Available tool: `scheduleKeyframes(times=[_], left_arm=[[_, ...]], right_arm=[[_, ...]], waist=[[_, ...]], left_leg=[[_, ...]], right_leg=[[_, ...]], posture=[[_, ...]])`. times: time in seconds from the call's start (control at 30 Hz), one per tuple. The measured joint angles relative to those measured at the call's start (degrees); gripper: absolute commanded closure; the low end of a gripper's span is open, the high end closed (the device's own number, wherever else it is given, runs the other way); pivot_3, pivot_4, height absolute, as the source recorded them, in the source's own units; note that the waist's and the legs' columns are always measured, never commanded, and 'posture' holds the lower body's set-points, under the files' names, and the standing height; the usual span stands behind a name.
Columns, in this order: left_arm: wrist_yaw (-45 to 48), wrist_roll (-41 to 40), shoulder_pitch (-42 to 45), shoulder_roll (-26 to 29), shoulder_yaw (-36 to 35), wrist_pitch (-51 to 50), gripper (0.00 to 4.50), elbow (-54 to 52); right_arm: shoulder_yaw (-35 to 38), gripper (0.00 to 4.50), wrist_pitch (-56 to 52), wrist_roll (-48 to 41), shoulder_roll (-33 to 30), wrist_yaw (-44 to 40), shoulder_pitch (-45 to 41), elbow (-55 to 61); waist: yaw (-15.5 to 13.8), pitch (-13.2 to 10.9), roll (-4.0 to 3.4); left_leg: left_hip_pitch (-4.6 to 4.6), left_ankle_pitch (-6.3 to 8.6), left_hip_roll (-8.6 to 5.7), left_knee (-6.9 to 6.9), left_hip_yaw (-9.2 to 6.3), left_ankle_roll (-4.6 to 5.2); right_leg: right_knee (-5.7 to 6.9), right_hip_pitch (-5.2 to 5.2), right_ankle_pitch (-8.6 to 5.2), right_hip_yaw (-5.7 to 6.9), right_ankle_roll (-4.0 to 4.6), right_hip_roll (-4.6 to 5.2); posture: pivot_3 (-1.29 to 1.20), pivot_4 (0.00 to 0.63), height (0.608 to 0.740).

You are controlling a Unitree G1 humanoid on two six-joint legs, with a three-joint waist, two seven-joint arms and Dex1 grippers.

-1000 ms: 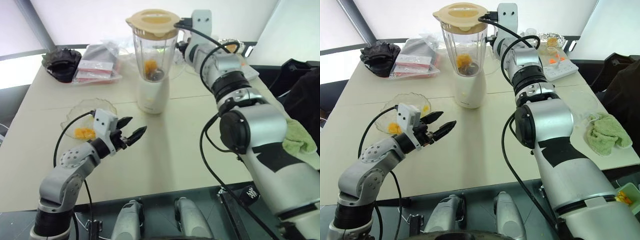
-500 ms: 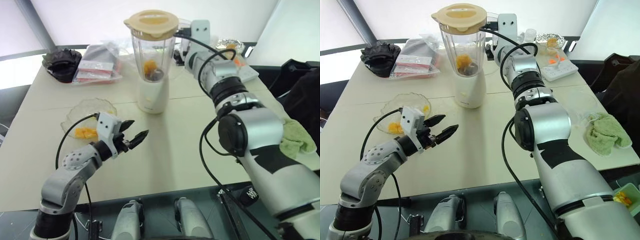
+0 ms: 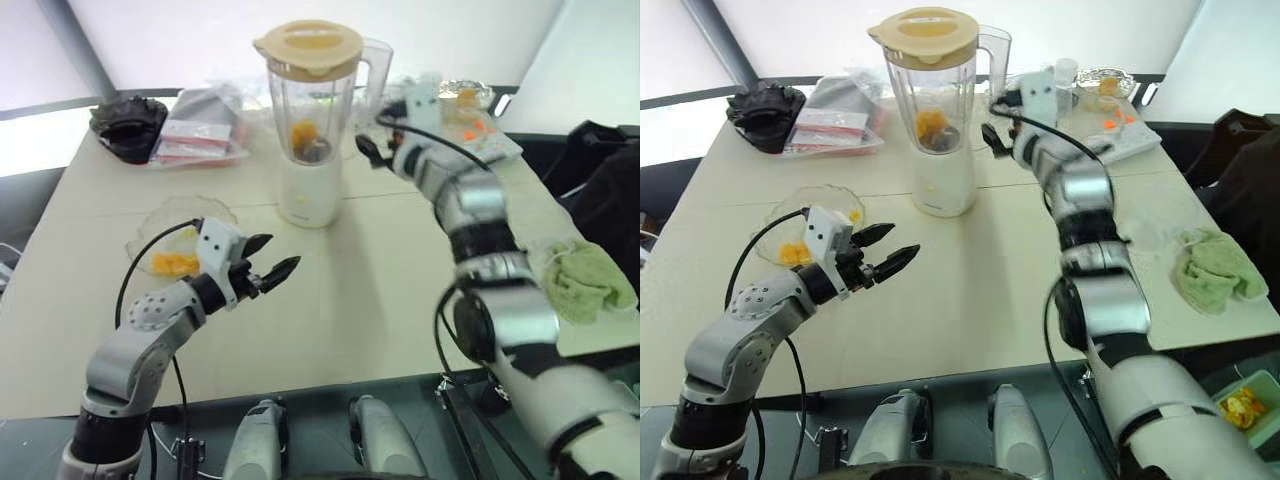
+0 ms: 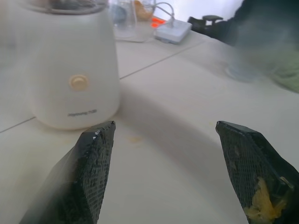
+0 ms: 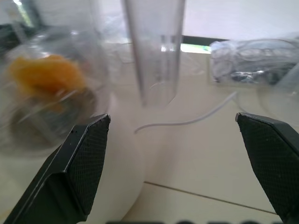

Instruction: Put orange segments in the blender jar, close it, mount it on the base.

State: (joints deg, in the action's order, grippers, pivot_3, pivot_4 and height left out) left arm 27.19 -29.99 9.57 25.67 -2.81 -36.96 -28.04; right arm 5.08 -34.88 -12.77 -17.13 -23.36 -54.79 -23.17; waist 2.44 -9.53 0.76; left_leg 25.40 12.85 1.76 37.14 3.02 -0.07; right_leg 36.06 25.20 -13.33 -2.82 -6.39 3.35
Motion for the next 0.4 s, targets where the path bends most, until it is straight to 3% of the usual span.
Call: scheduleKeyframes(times=[0.2, 0.4], left_arm=[[-2.66, -0.69, -0.34, 0.26, -4.60, -0.32, 0.90, -0.30], [-2.67, -2.34, -0.71, 3.89, -10.82, -1.68, 0.90, -0.31]], right_arm=[[1.63, 0.04, -12.12, -9.61, -9.58, -9.19, 12.50, 25.99], [3.12, 0.04, -14.23, -16.83, -21.50, -20.69, 19.33, 38.21]], waist=[[0.08, 0.00, 0.01], [-0.17, 0.01, 0.04]], left_leg=[[-0.12, 0.00, 0.06, 0.09, 0.03, 0.00], [-0.17, 0.00, 0.08, 0.12, 0.02, -0.01]], right_leg=[[0.04, -0.04, -0.05, -0.02, 0.09, -0.11], [-0.01, -0.14, -0.15, -0.02, 0.26, -0.24]], posture=[[0.00, 0.150, 0.740], [0.00, 0.150, 0.740]])
